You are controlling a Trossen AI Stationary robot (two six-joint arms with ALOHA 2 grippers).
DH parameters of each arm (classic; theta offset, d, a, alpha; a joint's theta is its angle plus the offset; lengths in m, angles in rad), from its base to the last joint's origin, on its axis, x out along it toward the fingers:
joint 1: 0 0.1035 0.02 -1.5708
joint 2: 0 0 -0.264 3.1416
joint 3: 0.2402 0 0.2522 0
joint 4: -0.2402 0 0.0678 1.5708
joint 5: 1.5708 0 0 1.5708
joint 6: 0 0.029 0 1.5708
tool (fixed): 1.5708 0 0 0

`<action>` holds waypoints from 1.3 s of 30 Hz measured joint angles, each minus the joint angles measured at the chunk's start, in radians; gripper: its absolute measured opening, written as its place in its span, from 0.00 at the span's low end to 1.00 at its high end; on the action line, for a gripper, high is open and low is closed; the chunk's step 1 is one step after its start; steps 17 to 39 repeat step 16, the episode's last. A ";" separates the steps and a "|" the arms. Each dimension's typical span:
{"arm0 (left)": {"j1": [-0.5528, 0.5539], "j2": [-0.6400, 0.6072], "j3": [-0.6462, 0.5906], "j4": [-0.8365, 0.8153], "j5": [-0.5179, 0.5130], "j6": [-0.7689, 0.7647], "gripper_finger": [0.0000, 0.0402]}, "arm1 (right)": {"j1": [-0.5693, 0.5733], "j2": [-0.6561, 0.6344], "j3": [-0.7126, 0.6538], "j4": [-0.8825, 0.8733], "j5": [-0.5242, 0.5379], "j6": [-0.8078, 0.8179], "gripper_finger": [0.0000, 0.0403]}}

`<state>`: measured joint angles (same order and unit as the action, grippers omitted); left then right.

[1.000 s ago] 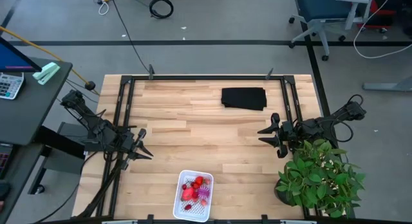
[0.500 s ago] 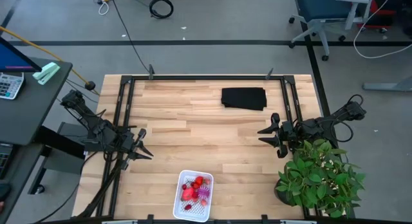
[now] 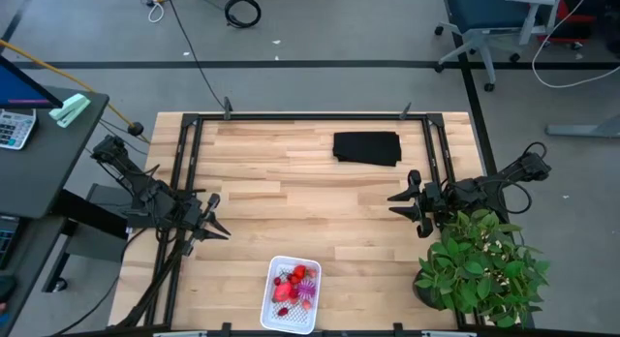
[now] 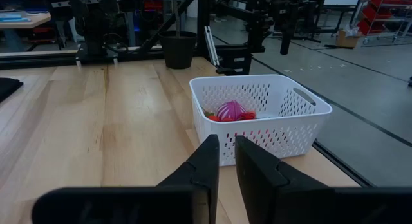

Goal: Pick and placing Produce into tupperware
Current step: Return to Home Position

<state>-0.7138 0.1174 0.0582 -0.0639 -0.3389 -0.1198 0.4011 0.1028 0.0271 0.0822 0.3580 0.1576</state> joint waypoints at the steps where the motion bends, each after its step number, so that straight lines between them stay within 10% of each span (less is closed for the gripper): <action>1: 0.000 0.000 0.000 0.000 0.000 0.000 0.14 | 0.000 0.000 0.000 0.000 0.000 0.000 0.34; 39: 0.000 0.000 0.000 0.000 0.000 0.000 0.15 | 0.000 0.000 0.000 0.000 0.000 0.000 0.34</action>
